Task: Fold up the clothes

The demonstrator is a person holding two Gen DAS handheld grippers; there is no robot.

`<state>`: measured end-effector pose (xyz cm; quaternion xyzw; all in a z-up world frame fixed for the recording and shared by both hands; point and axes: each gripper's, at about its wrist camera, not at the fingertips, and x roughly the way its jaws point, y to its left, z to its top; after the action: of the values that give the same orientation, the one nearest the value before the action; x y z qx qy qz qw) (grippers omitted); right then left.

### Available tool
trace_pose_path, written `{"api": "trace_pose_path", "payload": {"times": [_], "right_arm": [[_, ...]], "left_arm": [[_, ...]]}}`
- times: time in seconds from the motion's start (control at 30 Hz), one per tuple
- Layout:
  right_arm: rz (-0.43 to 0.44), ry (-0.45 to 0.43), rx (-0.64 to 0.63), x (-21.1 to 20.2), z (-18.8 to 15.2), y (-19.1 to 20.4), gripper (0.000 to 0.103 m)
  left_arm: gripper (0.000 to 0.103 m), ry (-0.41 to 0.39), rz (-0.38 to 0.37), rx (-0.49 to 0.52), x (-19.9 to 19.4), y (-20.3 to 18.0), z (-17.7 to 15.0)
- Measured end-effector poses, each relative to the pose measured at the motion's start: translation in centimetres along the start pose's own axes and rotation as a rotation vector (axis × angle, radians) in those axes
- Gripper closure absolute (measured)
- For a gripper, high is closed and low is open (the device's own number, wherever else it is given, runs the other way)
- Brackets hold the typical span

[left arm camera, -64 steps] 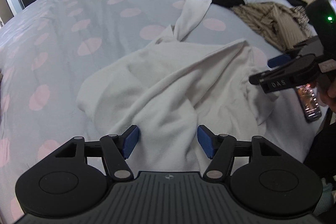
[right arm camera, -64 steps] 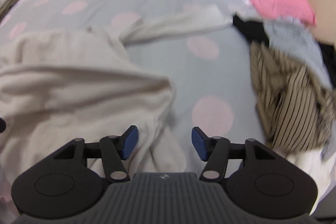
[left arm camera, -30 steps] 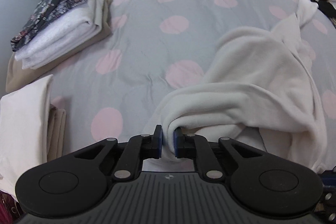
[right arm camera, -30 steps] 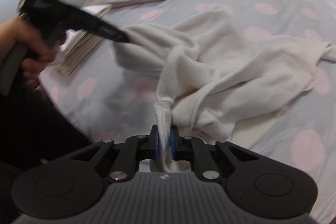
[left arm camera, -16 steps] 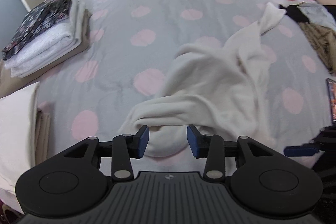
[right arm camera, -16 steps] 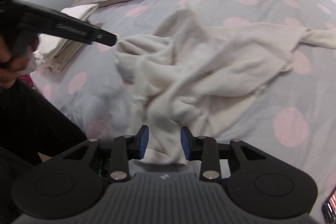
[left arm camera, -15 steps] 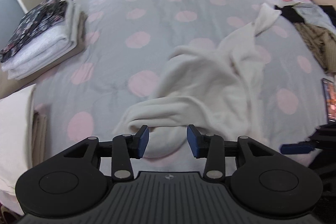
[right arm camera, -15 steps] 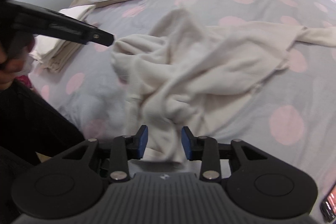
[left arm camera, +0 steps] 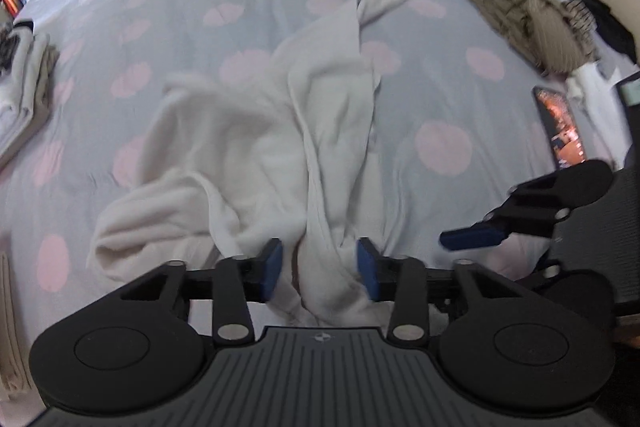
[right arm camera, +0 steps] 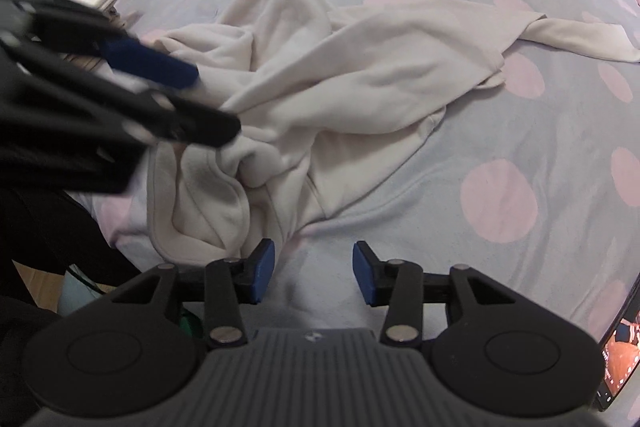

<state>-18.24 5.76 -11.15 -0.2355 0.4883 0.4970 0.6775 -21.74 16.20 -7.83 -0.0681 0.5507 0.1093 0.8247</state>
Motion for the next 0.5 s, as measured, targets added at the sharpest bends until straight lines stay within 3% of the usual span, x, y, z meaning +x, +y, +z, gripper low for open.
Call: {"api": "trace_pose_path", "payload": {"times": [0.1,0.5], "right_arm": [[-0.003,0.004,-0.020,0.2,0.1,0.0,0.056],[-0.041,0.018,-0.286,2.0,0.8,0.8,0.056]], "left_arm": [[0.097,0.028,-0.010,-0.055,1.4,1.3,-0.5],[0.099,-0.034,0.302,-0.250,-3.3,13.3,-1.4]]}}
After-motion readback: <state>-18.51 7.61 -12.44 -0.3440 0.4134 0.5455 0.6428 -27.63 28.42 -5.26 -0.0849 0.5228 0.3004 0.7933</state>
